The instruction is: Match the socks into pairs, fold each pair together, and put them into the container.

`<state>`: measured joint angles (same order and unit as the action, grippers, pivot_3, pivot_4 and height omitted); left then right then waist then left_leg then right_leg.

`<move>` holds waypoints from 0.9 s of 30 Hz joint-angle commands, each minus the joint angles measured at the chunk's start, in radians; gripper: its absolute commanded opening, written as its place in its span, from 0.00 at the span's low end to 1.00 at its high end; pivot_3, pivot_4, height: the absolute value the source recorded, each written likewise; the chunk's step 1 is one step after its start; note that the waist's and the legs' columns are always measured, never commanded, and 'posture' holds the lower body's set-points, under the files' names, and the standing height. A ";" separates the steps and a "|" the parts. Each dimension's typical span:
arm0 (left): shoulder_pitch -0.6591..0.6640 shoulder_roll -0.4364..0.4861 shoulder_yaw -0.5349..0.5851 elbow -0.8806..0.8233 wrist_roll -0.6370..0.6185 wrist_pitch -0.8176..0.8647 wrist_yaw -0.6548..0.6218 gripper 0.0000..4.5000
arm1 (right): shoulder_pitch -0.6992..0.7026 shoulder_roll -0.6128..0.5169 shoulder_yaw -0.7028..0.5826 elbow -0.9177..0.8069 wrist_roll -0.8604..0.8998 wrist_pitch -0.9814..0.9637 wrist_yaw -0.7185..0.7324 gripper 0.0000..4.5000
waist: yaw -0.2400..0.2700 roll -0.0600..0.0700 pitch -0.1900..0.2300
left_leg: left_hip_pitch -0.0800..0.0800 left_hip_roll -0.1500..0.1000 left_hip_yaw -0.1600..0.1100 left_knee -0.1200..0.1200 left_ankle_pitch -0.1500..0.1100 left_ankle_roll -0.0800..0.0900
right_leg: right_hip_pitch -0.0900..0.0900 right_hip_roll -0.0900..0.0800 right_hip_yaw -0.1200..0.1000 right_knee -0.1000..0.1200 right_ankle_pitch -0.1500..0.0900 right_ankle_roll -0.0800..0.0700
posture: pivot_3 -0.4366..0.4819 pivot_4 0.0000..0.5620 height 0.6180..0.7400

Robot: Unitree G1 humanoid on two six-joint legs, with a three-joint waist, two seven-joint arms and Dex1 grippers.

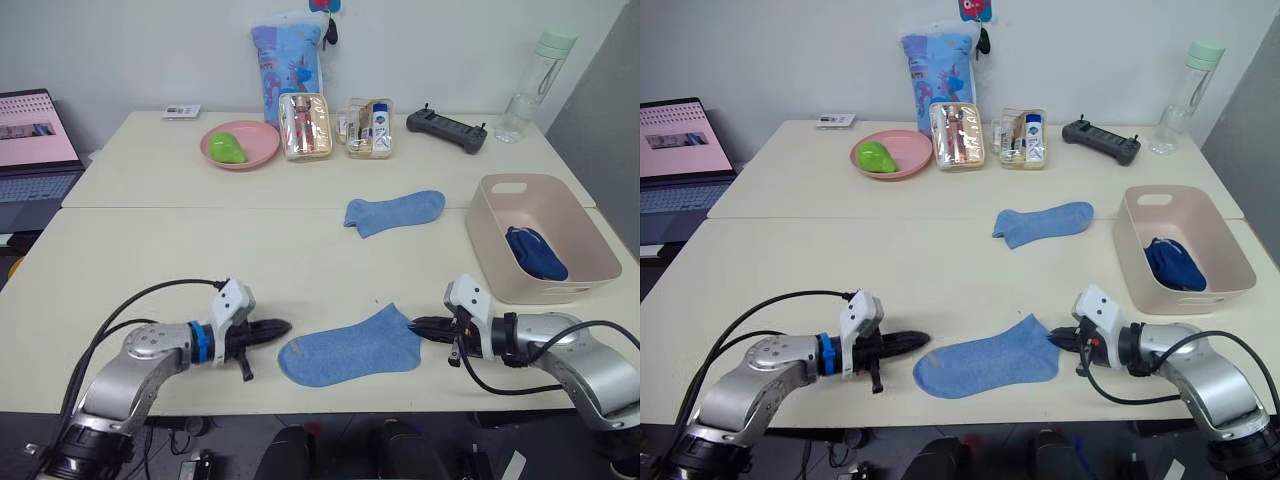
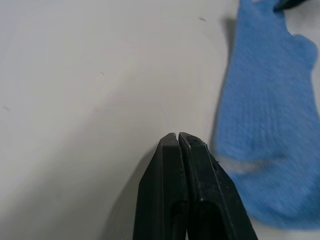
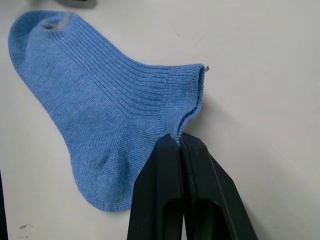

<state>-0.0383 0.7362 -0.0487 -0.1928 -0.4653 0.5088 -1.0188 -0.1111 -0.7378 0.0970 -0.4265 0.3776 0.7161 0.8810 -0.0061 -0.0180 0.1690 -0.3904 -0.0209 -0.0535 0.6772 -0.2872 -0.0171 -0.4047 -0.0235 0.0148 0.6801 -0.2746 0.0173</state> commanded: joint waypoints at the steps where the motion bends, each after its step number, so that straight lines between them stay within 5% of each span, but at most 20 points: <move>1: 0.004 0.034 -0.010 -0.048 -0.017 0.054 -0.029 0.01 | -0.009 -0.007 -0.016 -0.031 0.016 -0.001 -0.003 0.00 | 0.000 0.000 0.000 | 0.000 0.000 0.000 0.000 0.000 0.000 | 0.000 0.000 0.000 0.000 0.000 0.000 | 0.48 0.27 1.00; 11: 0.043 0.018 -0.002 -0.103 -0.018 0.067 -0.012 0.01 | -0.013 -0.006 -0.010 -0.035 0.019 0.008 -0.004 0.00 | 0.002 0.000 0.000 | 0.000 0.000 0.000 0.000 0.000 0.000 | 0.000 0.000 0.000 0.000 0.000 0.000 | 0.48 0.27 1.00; 20: 0.020 0.004 0.077 -0.101 -0.101 0.129 0.004 0.55 | -0.023 -0.005 -0.005 -0.033 0.018 0.014 -0.005 0.00 | 0.002 0.000 0.000 | 0.000 0.000 0.000 0.000 0.000 0.000 | 0.000 0.000 0.000 0.000 0.000 0.000 | 0.48 0.27 1.00; 27: 0.086 0.038 -0.005 -0.143 -0.039 0.140 0.002 0.55 | -0.024 -0.005 -0.003 -0.038 0.018 0.016 -0.008 0.00 | 0.002 0.000 0.000 | 0.000 0.000 0.000 0.000 0.000 0.000 | 0.000 0.000 0.000 0.000 0.000 0.000 | 0.48 0.27 1.00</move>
<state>0.0342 0.7595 -0.0271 -0.3187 -0.5309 0.6571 -1.0155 -0.1311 -0.7378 0.1014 -0.4267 0.3781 0.7342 0.8717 -0.0044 -0.0180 0.1689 -0.3902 -0.0210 -0.0538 0.6772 -0.2872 -0.0171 -0.4044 -0.0235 0.0148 0.6800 -0.2746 0.0173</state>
